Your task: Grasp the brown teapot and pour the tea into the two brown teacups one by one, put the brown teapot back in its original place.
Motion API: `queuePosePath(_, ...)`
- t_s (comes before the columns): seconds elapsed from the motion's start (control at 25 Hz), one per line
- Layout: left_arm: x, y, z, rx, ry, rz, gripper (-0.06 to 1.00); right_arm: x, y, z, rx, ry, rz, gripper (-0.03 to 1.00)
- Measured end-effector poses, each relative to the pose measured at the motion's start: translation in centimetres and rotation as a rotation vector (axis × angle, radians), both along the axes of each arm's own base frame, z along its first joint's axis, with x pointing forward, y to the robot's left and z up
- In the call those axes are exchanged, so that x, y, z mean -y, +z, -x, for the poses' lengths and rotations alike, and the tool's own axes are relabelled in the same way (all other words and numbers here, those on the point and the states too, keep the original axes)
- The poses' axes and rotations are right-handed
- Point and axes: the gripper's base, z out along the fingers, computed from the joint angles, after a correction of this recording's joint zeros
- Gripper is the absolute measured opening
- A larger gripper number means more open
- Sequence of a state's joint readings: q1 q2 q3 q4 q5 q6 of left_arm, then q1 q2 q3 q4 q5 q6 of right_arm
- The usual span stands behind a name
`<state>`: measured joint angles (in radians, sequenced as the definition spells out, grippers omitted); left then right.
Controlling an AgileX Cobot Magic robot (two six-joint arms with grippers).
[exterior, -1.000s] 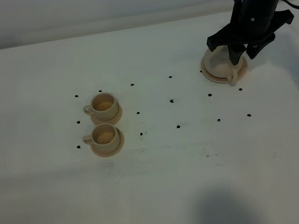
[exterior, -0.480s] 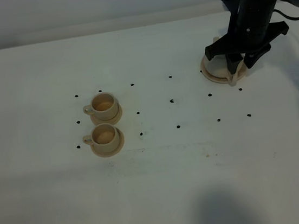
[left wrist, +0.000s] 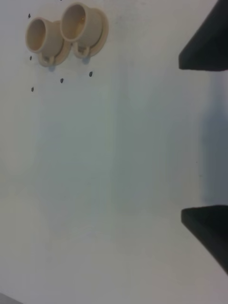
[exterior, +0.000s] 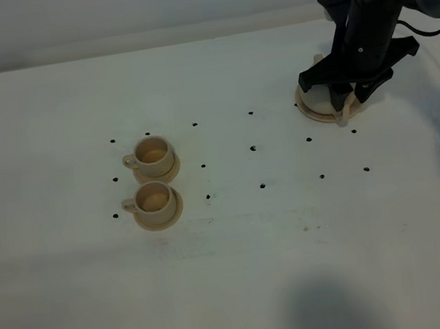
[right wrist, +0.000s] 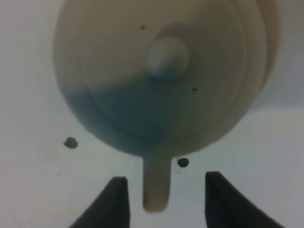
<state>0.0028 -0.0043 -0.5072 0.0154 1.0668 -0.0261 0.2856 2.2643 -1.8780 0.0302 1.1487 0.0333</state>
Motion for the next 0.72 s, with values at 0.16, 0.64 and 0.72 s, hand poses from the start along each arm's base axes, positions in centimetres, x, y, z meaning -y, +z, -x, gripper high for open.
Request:
queuePosePath(0.16, 0.0, 0.0, 0.0, 0.0, 0.0, 0.0, 0.57, 0.0, -0.6, -0.2, 0.001, 0.003, 0.0, 0.36)
queuePosePath(0.64, 0.0, 0.0, 0.0, 0.0, 0.0, 0.0, 0.57, -0.1, -1.2, -0.4, 0.011, 0.01, -0.002, 0.36)
queuePosePath(0.72, 0.0, 0.0, 0.0, 0.0, 0.0, 0.0, 0.57, -0.1, -1.6, -0.5, 0.001, 0.01, 0.0, 0.36)
